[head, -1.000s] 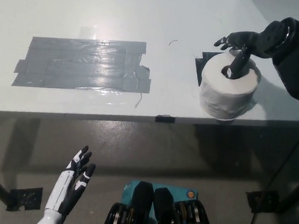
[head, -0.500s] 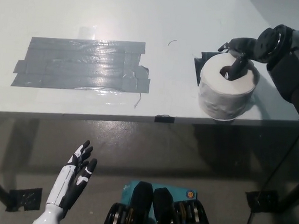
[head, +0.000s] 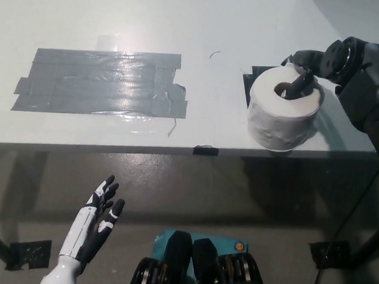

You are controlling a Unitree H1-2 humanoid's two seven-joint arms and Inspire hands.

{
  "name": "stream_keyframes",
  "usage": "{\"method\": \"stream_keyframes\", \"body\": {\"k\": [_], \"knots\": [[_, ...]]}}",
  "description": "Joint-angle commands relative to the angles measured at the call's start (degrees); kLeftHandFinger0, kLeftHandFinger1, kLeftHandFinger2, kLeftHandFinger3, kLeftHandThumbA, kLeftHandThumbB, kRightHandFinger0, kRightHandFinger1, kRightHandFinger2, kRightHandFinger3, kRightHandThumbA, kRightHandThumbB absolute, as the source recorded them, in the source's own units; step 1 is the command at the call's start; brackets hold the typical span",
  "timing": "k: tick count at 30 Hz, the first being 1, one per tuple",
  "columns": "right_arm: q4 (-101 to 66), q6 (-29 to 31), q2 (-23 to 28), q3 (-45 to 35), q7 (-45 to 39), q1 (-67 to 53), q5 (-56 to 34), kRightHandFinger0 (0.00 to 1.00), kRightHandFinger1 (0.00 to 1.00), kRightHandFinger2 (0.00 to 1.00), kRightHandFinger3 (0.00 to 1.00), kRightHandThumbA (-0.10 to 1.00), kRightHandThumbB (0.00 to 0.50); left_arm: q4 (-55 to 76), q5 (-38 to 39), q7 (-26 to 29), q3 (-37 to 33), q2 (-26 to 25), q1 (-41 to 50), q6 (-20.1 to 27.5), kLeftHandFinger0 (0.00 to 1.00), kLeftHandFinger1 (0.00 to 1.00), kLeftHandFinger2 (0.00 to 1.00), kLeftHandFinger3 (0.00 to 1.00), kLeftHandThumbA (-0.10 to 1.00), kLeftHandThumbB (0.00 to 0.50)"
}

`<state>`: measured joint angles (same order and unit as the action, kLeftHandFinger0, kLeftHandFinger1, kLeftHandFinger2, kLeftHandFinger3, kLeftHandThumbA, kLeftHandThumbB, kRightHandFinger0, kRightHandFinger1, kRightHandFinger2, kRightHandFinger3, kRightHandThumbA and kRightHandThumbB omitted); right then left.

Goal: A toilet paper roll is kept on the black spot on the desk infront of the robot and the robot inserts its right thumb into the hole in the centre to grab the roll. Then it passes the roll to a person.

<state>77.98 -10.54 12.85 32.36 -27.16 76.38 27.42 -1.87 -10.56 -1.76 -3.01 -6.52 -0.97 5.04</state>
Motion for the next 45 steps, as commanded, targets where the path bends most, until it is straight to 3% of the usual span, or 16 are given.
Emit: {"method": "stream_keyframes", "body": {"k": [1,3,4,5,8,10,12,15,16,17,19,22,28,37,42,45], "knots": [[1.28,1.61,-1.57,0.45,6.88,-1.74,1.71,0.02,0.13,0.37,0.69,-0.09,0.179,1.92,-0.61,-0.28,-0.43,-0.68,-1.61,0.42,1.0,1.0,1.0,1.0,0.88,0.128],[1.41,2.09,-1.51,0.67,7.15,-1.97,2.02,0.02,0.31,0.54,0.7,-0.1,0.177,1.88,-0.56,-0.28,-0.41,-0.69,-1.89,0.41,1.0,1.0,1.0,1.0,0.88,0.128],[1.39,2.58,-1.49,1.03,7.74,-2.41,2.38,0.23,0.48,0.6,0.83,-0.1,0.175,2.01,-0.51,-0.3,-0.41,-0.68,-1.87,0.41,1.0,1.0,1.0,1.0,0.87,0.122],[1.43,2.61,-1.31,0.74,8.13,-2.89,2.09,0.11,0.37,0.5,1.0,-0.1,0.195,2.07,-0.47,-0.33,-0.36,-0.73,-2.05,0.26,1.0,1.0,1.0,1.0,0.86,0.112],[1.51,2.62,-1.0,-0.33,9.54,-4.28,1.12,0.2,0.5,0.6,1.0,-0.1,0.164,2.04,-0.26,-0.53,-0.35,-0.85,-2.23,0.04,1.0,1.0,1.0,1.0,0.85,0.117],[1.5,2.36,-0.81,-1.53,10.13,-5.24,0.08,0.14,0.52,0.63,0.7,-0.1,0.148,1.99,-0.25,-0.53,-0.35,-0.94,-2.25,0.2,1.0,1.0,1.0,1.0,0.85,0.117],[1.34,2.97,-0.47,-1.99,10.82,-6.37,-0.05,0.23,0.64,0.73,0.51,-0.1,0.155,2.18,-0.2,-0.6,-0.37,-0.98,-2.21,0.08,1.0,1.0,1.0,1.0,0.85,0.115],[1.02,4.55,0.08,-3.14,11.96,-7.86,-0.49,0.25,0.69,0.78,0.63,-0.1,0.15,2.45,-0.28,-0.54,-0.38,-0.93,-2.17,-0.27,1.0,1.0,1.0,1.0,0.85,0.115],[0.93,5.22,0.45,-3.7,12.59,-8.66,-0.85,0.22,0.71,0.77,0.43,-0.1,0.151,2.37,-0.29,-0.45,-0.37,-0.9,-2.19,-0.19,1.0,1.0,1.0,1.0,0.85,0.114],[1.06,5.36,0.74,-4.65,12.87,-9.23,-1.67,0.33,0.81,0.82,0.37,-0.1,0.167,2.03,-0.17,-0.39,-0.34,-0.9,-2.25,0.2,1.0,1.0,1.0,1.0,0.84,0.113],[1.15,5.48,1.23,-7.8,12.81,-10.09,-4.44,0.36,0.87,0.95,0.37,-0.1,0.178,1.9,-0.08,-0.43,-0.36,-0.91,-2.35,0.22,1.0,1.0,1.0,1.0,0.84,0.111],[1.26,6.18,2.18,-13.1,12.62,-11.52,-8.35,0.28,0.78,0.97,0.44,-0.1,0.212,1.53,-0.35,-0.26,-0.38,-1.01,-2.68,0.63,1.0,1.0,1.0,1.0,0.86,0.104],[0.57,6.51,3.53,-22.42,10.46,-13.24,-14.68,0.21,0.73,1.0,0.98,-0.1,0.194,1.26,-0.25,-0.14,-0.25,-0.97,-3.51,0.36,1.0,1.0,1.0,1.0,0.86,0.106],[1.39,2.66,2.82,-43.98,6.14,-16.03,-31.14,0.0,0.55,0.99,1.0,-0.1,0.209,0.93,-0.41,0.15,-0.07,-0.98,-3.8,0.31,1.0,1.0,1.0,1.0,0.87,0.105],[1.27,1.12,1.51,-52.94,5.69,-16.85,-37.22,0.03,0.62,1.0,1.0,-0.1,0.201,0.74,-0.61,0.5,0.01,-0.76,-3.97,0.31,1.0,1.0,1.0,1.0,0.89,0.101],[1.22,-0.3,0.8,-57.37,4.45,-16.83,-40.18,0.0,0.53,0.95,1.0,-0.1,0.186,0.59,-0.87,0.61,0.02,-0.91,-4.12,0.6,1.0,1.0,1.0,1.0,0.89,0.095]]}}
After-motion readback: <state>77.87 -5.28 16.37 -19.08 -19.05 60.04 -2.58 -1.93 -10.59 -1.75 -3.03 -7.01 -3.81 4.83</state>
